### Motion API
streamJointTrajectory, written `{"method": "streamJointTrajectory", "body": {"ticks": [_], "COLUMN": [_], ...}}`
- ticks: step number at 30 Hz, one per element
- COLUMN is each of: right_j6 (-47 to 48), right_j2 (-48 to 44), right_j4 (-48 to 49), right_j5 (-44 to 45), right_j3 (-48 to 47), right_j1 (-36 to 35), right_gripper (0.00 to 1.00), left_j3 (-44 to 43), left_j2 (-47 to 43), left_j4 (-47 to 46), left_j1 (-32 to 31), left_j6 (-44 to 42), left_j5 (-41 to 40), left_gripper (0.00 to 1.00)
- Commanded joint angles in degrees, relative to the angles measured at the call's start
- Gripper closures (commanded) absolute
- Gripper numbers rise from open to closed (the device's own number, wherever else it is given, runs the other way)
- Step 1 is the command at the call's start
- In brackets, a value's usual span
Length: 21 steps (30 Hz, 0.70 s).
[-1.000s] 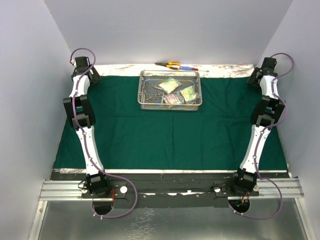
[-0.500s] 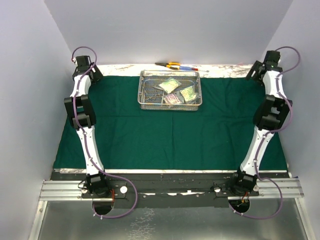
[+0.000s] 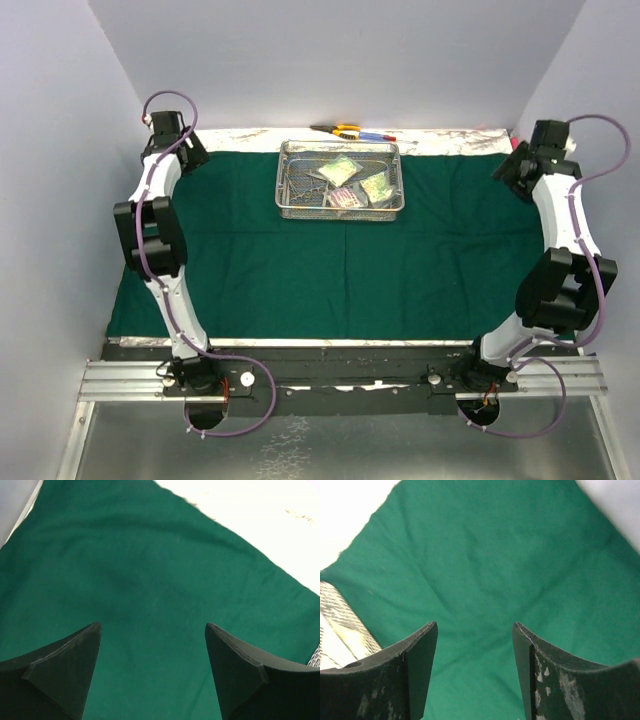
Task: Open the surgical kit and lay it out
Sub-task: Smooth out the surgical kit at the center of the board.
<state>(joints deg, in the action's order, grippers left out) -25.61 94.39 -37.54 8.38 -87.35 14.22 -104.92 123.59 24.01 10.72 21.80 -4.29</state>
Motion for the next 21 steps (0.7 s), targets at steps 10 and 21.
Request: {"method": "streamJointTrajectory", "body": {"ticks": [10, 21], "right_j6": [-7.3, -7.6], "right_j2": [-10.0, -8.2], "right_j4": [-6.4, -3.9], "right_j5": [-2.4, -3.8], "right_j3": [25.8, 33.6], "right_j1": [0.2, 0.2], "right_gripper": [0.38, 0.4], "left_j3": [38.1, 53.5], "left_j2": [-27.2, -30.9], "left_j4": [2.4, 2.3], "left_j1": [2.0, 9.8], "left_j6": [13.7, 18.1], "left_j5": [-6.5, -9.5], "left_gripper": [0.34, 0.38]}}
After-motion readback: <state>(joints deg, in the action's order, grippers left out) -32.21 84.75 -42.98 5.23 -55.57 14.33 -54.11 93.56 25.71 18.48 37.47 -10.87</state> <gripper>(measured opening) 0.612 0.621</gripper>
